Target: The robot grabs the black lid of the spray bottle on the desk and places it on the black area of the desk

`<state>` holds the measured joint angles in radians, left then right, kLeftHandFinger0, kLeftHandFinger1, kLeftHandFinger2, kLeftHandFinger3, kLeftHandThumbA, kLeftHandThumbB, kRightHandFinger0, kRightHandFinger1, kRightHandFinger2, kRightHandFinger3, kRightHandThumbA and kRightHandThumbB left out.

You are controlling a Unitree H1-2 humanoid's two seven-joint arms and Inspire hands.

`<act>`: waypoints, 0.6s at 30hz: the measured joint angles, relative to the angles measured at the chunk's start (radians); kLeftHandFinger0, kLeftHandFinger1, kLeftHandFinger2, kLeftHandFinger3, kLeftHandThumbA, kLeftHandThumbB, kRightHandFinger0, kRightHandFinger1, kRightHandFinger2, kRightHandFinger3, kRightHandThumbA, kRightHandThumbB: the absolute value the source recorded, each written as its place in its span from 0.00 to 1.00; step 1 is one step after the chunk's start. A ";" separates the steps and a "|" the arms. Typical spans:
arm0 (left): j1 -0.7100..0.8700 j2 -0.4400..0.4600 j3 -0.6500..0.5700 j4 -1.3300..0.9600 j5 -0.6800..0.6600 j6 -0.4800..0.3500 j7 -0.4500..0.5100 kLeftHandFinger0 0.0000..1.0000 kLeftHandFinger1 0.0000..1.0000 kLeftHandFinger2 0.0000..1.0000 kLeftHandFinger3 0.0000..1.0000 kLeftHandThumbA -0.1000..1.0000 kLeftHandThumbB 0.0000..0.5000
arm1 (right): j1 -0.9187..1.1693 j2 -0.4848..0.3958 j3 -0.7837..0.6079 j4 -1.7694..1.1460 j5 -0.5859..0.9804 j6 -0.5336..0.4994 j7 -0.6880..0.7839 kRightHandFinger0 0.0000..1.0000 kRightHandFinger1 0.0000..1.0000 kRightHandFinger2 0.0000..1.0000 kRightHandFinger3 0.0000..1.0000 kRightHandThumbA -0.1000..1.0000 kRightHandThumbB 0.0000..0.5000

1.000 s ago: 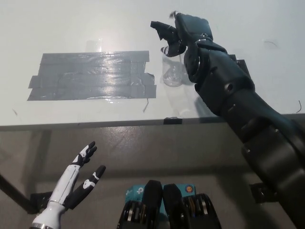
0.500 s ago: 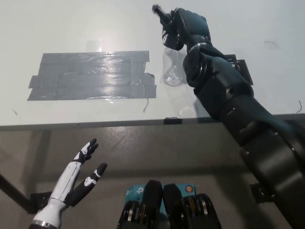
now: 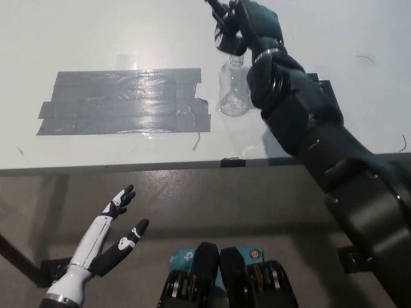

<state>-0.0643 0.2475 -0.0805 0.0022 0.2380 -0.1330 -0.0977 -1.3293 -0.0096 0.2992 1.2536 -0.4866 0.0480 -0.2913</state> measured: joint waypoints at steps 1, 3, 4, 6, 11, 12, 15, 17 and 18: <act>-0.001 0.000 0.000 0.000 0.000 0.000 0.000 0.95 1.00 1.00 1.00 0.86 0.36 | -0.007 -0.004 -0.011 -0.014 0.009 0.000 0.009 0.00 0.09 0.30 0.17 0.37 0.39; -0.002 0.000 0.000 0.000 0.000 0.000 0.000 0.96 1.00 1.00 1.00 0.85 0.34 | -0.022 -0.014 -0.037 -0.048 0.028 0.002 0.030 0.00 0.14 0.34 0.17 0.37 0.38; -0.003 0.000 0.000 0.000 0.000 0.000 0.000 0.96 1.00 1.00 1.00 0.84 0.35 | -0.028 -0.019 -0.047 -0.067 0.036 0.004 0.039 0.00 0.16 0.36 0.18 0.37 0.38; -0.004 0.000 0.000 0.001 -0.001 0.000 0.000 0.96 1.00 1.00 1.00 0.84 0.36 | -0.040 -0.031 -0.063 -0.109 0.048 0.009 0.057 0.00 0.14 0.33 0.18 0.37 0.40; -0.005 0.001 -0.001 0.003 -0.004 -0.001 -0.003 0.97 1.00 1.00 1.00 0.84 0.36 | -0.052 -0.057 -0.098 -0.195 0.077 0.029 0.104 0.33 0.24 0.26 0.11 0.37 0.41; -0.005 0.001 -0.001 0.003 -0.004 -0.001 -0.006 0.97 1.00 1.00 1.00 0.84 0.36 | -0.052 -0.061 -0.108 -0.213 0.084 0.036 0.116 0.41 0.25 0.19 0.09 0.37 0.41; -0.005 0.001 -0.002 0.003 -0.002 -0.001 -0.009 0.99 1.00 1.00 1.00 0.86 0.33 | -0.054 -0.070 -0.143 -0.260 0.105 0.069 0.145 0.00 0.05 0.16 0.07 0.31 0.40; -0.006 0.002 -0.003 0.003 -0.001 -0.001 -0.010 1.00 1.00 1.00 1.00 0.86 0.35 | -0.054 -0.073 -0.175 -0.289 0.125 0.094 0.162 0.28 0.37 0.49 0.13 0.31 0.39; -0.007 0.002 -0.003 0.003 0.001 -0.001 -0.011 1.00 1.00 1.00 1.00 0.86 0.35 | -0.054 -0.074 -0.199 -0.317 0.141 0.116 0.172 0.35 0.42 0.49 0.14 0.31 0.39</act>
<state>-0.0710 0.2494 -0.0835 0.0049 0.2386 -0.1336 -0.1087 -1.3834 -0.0831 0.1002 0.9371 -0.3460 0.1640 -0.1193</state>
